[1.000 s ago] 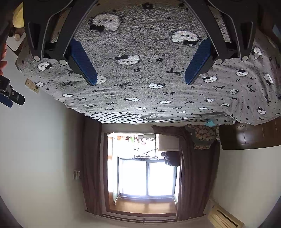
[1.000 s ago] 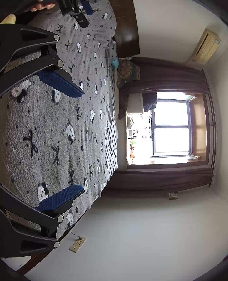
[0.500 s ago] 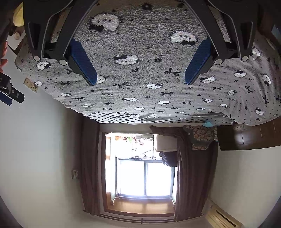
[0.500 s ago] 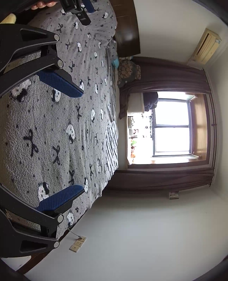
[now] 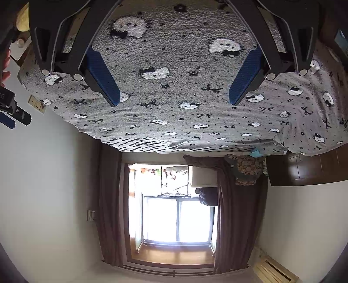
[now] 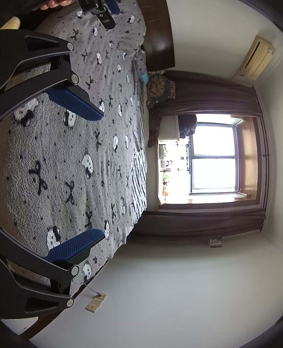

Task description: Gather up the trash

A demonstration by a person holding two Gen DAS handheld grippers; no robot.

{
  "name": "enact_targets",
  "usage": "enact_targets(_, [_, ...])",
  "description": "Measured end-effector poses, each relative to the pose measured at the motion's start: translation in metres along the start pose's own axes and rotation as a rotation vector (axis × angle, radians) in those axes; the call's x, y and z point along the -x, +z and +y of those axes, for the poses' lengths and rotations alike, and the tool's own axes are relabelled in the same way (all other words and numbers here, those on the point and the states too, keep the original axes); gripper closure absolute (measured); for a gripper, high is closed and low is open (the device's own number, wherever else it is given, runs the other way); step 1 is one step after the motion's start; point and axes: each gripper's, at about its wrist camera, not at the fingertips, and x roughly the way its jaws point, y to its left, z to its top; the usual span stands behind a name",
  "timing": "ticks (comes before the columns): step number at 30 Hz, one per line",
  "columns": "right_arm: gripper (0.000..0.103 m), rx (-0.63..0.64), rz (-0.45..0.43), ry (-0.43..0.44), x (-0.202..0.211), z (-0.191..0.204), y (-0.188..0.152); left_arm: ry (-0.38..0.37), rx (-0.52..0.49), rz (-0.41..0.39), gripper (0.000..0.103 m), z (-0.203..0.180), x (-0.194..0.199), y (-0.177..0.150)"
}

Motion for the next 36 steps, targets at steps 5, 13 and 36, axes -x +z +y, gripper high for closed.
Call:
enact_targets(5, [0.003, 0.002, 0.001, 0.001, -0.0007, 0.0005, -0.0001, 0.003, 0.003, 0.004, 0.008, 0.0016, 0.001, -0.0002])
enact_targets(13, [0.003, 0.001, -0.001, 0.003, -0.0014, -0.0001, 0.0011, 0.006, 0.005, -0.002, 0.008, 0.0025, 0.0015, 0.0022])
enact_targets(36, [0.003, -0.002, 0.004, 0.01, -0.003, -0.0014, 0.0004, 0.024, 0.008, -0.011, 0.008, 0.0041, 0.0065, 0.0052])
